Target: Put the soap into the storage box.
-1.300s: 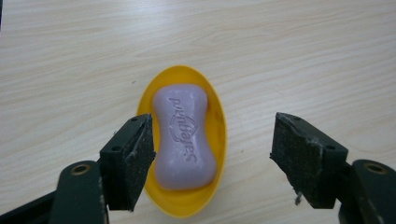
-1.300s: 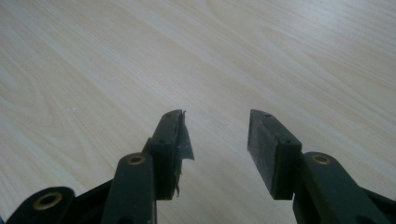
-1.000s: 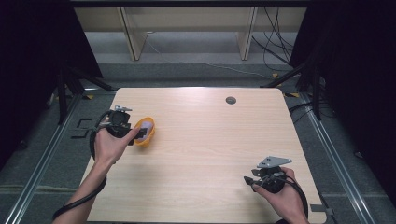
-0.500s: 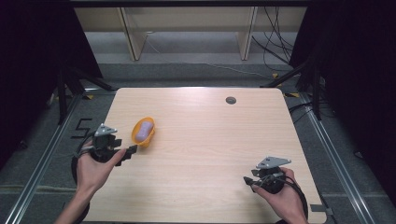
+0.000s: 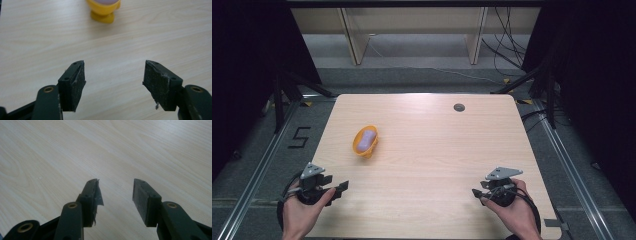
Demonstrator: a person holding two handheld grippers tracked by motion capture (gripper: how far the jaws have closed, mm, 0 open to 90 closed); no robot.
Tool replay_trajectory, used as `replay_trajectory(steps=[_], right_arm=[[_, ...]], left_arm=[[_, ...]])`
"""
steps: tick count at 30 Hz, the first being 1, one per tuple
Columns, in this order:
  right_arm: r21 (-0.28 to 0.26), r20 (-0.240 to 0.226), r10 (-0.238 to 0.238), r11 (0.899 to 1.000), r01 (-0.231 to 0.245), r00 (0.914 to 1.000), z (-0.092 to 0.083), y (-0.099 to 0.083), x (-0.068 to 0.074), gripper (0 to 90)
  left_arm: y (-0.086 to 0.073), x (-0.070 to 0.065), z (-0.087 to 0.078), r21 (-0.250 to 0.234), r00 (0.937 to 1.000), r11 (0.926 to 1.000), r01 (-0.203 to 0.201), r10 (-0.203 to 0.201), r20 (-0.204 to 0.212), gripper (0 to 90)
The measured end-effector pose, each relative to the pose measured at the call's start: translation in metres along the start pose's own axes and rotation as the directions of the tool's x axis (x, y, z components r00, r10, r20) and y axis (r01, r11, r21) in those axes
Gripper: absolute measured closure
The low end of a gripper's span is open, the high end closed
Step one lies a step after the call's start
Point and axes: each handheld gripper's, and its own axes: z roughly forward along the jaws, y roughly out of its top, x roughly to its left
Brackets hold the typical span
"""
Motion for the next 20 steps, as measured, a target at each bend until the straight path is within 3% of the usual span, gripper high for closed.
replay_trajectory(steps=[1,3,5,7,8,9,10,12,16,17,20], right_arm=[[-0.019,0.008,-0.016,1.0,0.016,0.9998,0.002,-0.001,-0.001,56.0],[0.006,0.002,-0.017,1.0,0.017,0.9999,0.0,0.0,-0.001,55.9],[-0.002,0.005,-0.017,1.0,0.017,0.9998,0.001,0.0,-0.001,56.0],[0.004,0.003,-0.014,1.0,0.014,0.9999,0.0,0.001,0.0,55.8],[-0.01,0.0,-0.02,1.0,0.02,0.9998,0.001,0.001,0.001,55.8],[0.008,-0.005,-0.013,1.0,0.013,0.9999,0.0,0.003,0.001,55.8],[0.001,-0.005,-0.011,1.0,0.011,0.9999,0.0,0.003,0.001,55.7],[-0.005,-0.009,-0.028,1.0,0.028,0.9996,0.002,0.003,0.001,55.7],[-0.001,-0.008,-0.014,1.0,0.014,0.9999,0.001,0.003,0.001,55.6],[-0.007,-0.007,-0.019,1.0,0.019,0.9998,0.002,0.003,0.0,55.6],[-0.014,-0.008,-0.024,1.0,0.024,0.9997,0.002,0.003,-0.001,55.1]], left_arm=[[-0.006,0.003,-0.001,0.012,0.9999,0.9999,-0.008,0.008,-0.012,33.5],[-0.018,0.004,0.0,0.0,0.9994,0.9995,0.032,-0.032,-0.011,34.4],[-0.023,0.007,-0.003,0.01,0.9996,0.9996,0.026,-0.026,0.009,34.5],[-0.025,0.004,-0.004,-0.014,0.9996,0.9995,0.028,-0.028,-0.006,34.5],[-0.026,0.002,-0.001,-0.049,0.998,0.9968,0.064,-0.063,0.006,34.5],[-0.026,0.002,0.0,-0.043,0.9983,0.9973,0.059,-0.059,0.007,34.5],[-0.026,0.004,-0.001,-0.01,0.9996,0.9995,0.029,-0.029,-0.006,34.5],[-0.027,0.006,0.001,-0.001,0.9998,0.9998,0.021,-0.021,0.0,34.6],[-0.027,0.005,0.005,-0.02,0.9988,0.9987,0.047,-0.047,0.013,34.8],[-0.027,0.007,0.004,-0.003,0.9995,0.9996,0.029,-0.029,0.009,34.8],[-0.027,0.007,0.004,0.012,0.9996,0.9995,0.028,-0.028,0.01,34.8]])
